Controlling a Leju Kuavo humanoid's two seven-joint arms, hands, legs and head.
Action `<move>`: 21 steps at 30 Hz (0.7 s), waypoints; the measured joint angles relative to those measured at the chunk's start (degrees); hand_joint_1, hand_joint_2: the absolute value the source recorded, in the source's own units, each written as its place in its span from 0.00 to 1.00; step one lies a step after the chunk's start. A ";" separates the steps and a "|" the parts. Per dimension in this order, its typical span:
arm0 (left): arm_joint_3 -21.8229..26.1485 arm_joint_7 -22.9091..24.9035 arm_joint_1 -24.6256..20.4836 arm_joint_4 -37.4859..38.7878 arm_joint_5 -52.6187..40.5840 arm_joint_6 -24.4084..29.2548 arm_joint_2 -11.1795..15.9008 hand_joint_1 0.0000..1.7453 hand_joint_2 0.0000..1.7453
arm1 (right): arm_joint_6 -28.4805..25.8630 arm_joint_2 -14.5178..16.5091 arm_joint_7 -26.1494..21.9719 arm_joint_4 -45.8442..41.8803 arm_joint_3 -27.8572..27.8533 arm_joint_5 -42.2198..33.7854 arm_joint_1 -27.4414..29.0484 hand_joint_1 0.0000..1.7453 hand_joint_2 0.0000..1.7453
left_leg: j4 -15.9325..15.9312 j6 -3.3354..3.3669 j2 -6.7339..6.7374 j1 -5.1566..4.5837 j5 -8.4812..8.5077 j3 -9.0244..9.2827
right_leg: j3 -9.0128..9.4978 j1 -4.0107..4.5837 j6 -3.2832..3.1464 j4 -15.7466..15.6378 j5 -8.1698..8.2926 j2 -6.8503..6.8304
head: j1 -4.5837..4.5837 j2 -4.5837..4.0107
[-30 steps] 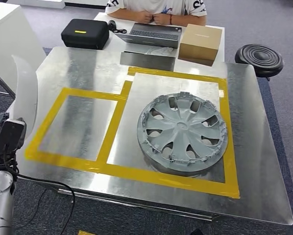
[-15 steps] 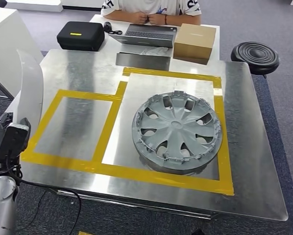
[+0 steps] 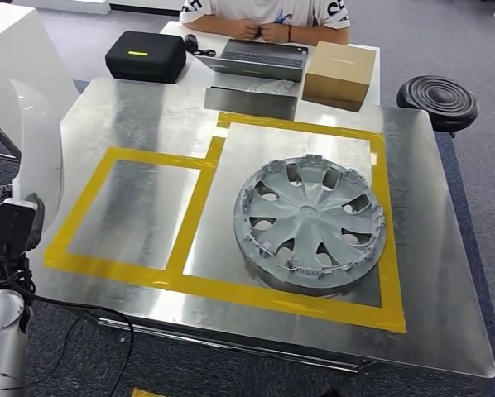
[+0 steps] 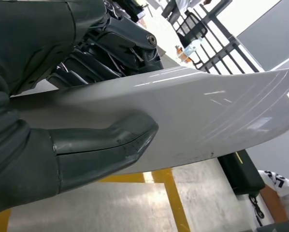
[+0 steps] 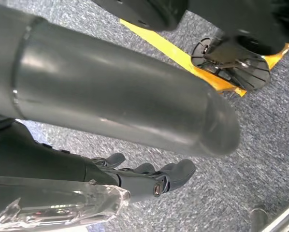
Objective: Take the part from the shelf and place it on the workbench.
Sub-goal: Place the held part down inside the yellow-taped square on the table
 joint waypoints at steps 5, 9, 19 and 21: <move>2.27 -0.28 -1.64 3.28 0.95 -0.28 1.56 0.92 1.00 | 0.18 -0.04 0.05 -0.02 0.05 0.05 0.03 0.00 0.00 | 0.37 -1.50 0.01 0.04 -0.35 -0.41 | 1.34 0.04 -1.44 -2.86 0.56 0.18 | -0.16 0.00; 3.71 -0.95 -3.34 7.18 1.15 -0.46 2.52 0.91 1.00 | 0.24 -0.05 0.05 -0.01 0.22 0.08 -0.05 0.00 0.00 | 12.36 -2.35 0.07 0.09 -6.56 -6.02 | 1.31 -0.15 -2.25 -3.05 0.71 0.03 | -0.52 0.00; 5.39 -2.11 -6.09 15.79 0.53 0.44 3.23 0.92 1.00 | 0.41 -0.14 0.09 -0.02 0.36 0.23 -0.02 0.00 0.00 | 0.18 -0.90 -0.01 -0.03 0.32 -0.85 | 0.96 0.28 -0.86 -2.89 0.71 0.12 | -0.44 0.00; 5.55 -2.15 -6.26 16.69 0.52 0.46 3.24 0.92 1.00 | 0.42 -0.16 0.15 -0.02 0.36 0.24 0.00 0.00 0.00 | 0.07 -0.20 0.03 0.12 0.46 -0.80 | 0.14 0.17 -0.23 -1.40 -0.43 0.04 | -0.27 0.00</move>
